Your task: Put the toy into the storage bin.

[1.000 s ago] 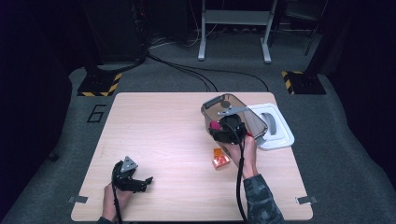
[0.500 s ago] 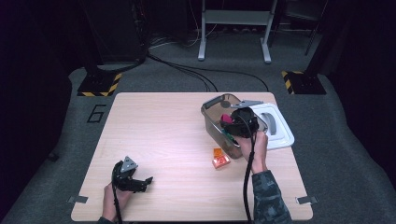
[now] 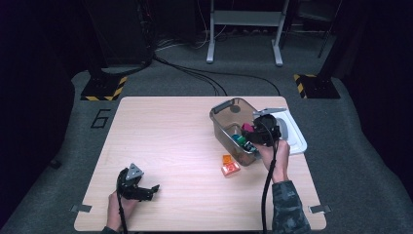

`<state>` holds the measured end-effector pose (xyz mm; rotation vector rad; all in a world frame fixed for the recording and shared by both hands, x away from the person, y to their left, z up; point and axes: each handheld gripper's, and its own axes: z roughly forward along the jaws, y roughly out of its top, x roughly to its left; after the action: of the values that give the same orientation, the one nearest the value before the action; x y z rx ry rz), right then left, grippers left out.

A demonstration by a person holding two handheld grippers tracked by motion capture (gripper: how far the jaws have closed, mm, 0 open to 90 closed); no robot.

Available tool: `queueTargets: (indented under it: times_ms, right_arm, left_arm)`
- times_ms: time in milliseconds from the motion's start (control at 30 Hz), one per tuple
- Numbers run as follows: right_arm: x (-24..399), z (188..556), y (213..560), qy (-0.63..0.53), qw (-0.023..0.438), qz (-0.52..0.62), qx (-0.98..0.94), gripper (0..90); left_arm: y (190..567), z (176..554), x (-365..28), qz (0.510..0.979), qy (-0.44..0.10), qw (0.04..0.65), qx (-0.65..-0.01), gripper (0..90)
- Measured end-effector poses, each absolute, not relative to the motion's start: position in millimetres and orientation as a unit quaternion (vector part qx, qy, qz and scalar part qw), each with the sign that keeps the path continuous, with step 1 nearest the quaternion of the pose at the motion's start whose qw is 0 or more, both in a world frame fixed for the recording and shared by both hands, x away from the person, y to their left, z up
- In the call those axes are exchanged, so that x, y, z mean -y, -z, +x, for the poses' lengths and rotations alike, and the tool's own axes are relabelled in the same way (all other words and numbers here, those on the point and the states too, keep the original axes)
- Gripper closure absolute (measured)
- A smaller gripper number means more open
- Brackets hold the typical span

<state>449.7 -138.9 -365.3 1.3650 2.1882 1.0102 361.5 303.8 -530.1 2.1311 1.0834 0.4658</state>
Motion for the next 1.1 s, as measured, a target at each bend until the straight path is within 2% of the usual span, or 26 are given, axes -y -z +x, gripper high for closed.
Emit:
queueTargets:
  times_ms: [567, 1100]
  right_arm:
    - [147.0, 432.2, 385.5, -0.339, 0.146, 0.487, -0.792, 55.8]
    - [143.2, 422.2, 382.5, -0.318, 0.158, 0.49, -0.796, 52.9]
  left_arm:
    - [530.0, 361.6, -304.0, 0.822, -0.18, 0.345, -0.416, 3.7]
    - [530.1, 361.7, -303.9, 0.821, -0.179, 0.346, -0.417, 3.6]
